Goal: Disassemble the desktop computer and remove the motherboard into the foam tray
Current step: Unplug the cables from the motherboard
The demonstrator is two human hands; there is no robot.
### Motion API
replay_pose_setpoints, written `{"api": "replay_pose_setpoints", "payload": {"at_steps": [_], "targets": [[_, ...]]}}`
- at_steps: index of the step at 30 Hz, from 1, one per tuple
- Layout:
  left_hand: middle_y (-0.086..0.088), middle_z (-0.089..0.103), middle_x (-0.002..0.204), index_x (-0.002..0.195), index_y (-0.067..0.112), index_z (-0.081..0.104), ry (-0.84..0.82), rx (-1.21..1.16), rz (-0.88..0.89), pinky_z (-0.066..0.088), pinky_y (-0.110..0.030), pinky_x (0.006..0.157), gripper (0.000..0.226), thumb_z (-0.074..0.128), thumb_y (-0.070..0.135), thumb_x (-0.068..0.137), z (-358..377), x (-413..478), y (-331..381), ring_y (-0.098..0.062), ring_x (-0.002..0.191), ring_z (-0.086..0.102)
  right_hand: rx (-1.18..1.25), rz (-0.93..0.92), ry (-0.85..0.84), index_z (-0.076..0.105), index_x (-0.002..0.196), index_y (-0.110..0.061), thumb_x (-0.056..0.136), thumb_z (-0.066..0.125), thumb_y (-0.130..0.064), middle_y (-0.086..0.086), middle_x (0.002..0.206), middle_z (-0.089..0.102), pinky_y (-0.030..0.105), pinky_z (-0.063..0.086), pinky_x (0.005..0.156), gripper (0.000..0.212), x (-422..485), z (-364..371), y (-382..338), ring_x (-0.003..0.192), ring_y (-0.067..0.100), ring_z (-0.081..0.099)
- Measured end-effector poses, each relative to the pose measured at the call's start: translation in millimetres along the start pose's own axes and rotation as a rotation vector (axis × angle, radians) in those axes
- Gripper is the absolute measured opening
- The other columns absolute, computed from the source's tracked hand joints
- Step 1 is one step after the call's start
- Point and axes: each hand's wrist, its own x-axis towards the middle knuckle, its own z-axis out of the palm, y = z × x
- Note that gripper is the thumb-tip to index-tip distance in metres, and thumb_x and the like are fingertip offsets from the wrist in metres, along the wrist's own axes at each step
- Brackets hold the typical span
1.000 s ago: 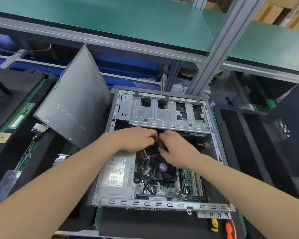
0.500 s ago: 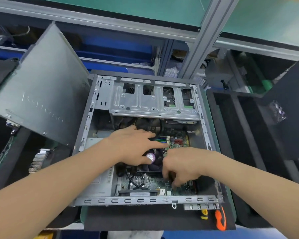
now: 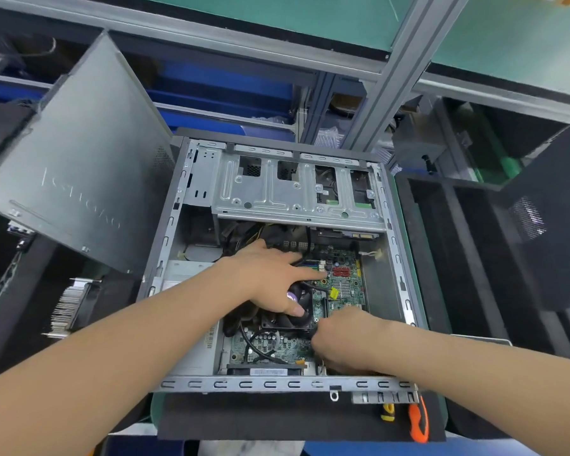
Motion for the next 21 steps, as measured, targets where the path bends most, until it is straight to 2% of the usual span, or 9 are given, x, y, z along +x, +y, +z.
{"api": "replay_pose_setpoints", "payload": {"at_steps": [4, 6, 8, 12, 16, 21], "targets": [[0.005, 0.002, 0.173, 0.152, 0.065, 0.001, -0.015, -0.015, -0.006, 0.010, -0.055, 0.124, 0.076, 0.045, 0.077, 0.092, 1.5, -0.7, -0.4, -0.026, 0.158, 0.015, -0.040, -0.087, 0.053, 0.057, 0.082, -0.009, 0.100, 0.052, -0.014, 0.014, 0.082, 0.066, 0.039, 0.050, 0.064, 0.019, -2.6, -2.7, 1.2, 0.075, 0.036, 0.066], [0.005, 0.001, 0.173, 0.152, 0.065, 0.004, -0.024, -0.023, -0.010, 0.010, -0.056, 0.124, 0.075, 0.046, 0.076, 0.092, 0.7, -0.8, 0.5, -0.026, 0.158, 0.015, -0.008, -0.105, 0.054, 0.052, 0.080, -0.012, 0.101, 0.051, -0.015, 0.011, 0.072, 0.055, 0.039, 0.050, 0.065, 0.021, -1.9, -3.2, 3.1, 0.069, 0.033, 0.058], [0.005, 0.000, 0.173, 0.153, 0.065, 0.005, -0.030, -0.031, -0.011, 0.011, -0.056, 0.124, 0.075, 0.047, 0.075, 0.092, -0.1, -1.4, 0.7, -0.025, 0.158, 0.015, 0.023, -0.103, 0.049, 0.051, 0.081, -0.013, 0.101, 0.050, -0.016, 0.007, 0.069, 0.047, 0.038, 0.049, 0.063, 0.020, -1.2, -3.0, 4.1, 0.066, 0.031, 0.052], [0.006, 0.000, 0.173, 0.154, 0.063, 0.008, -0.040, -0.043, -0.013, 0.011, -0.056, 0.124, 0.075, 0.048, 0.075, 0.092, -1.7, -2.0, 0.6, -0.024, 0.158, 0.014, 0.037, -0.088, 0.055, 0.062, 0.090, -0.003, 0.103, 0.049, -0.015, 0.017, 0.080, 0.062, 0.039, 0.047, 0.062, 0.022, -2.6, -3.3, 0.5, 0.068, 0.033, 0.055], [0.006, -0.001, 0.173, 0.154, 0.062, 0.010, -0.047, -0.055, -0.015, 0.010, -0.057, 0.124, 0.075, 0.050, 0.074, 0.092, -2.9, -2.2, 0.9, -0.026, 0.158, 0.014, 0.040, -0.086, 0.036, 0.066, 0.097, 0.000, 0.102, 0.050, -0.015, 0.010, 0.072, 0.047, 0.039, 0.048, 0.061, 0.022, -4.2, -6.1, 0.6, 0.066, 0.032, 0.052], [0.004, 0.000, 0.173, 0.154, 0.061, 0.013, -0.049, -0.057, -0.014, 0.011, -0.058, 0.123, 0.074, 0.050, 0.073, 0.092, -2.4, -2.1, 1.5, -0.027, 0.158, 0.014, 0.071, -0.072, 0.000, 0.067, 0.101, 0.001, 0.101, 0.051, -0.012, 0.012, 0.077, 0.053, 0.042, 0.053, 0.067, 0.021, -4.3, -8.5, -0.2, 0.070, 0.034, 0.055]]}}
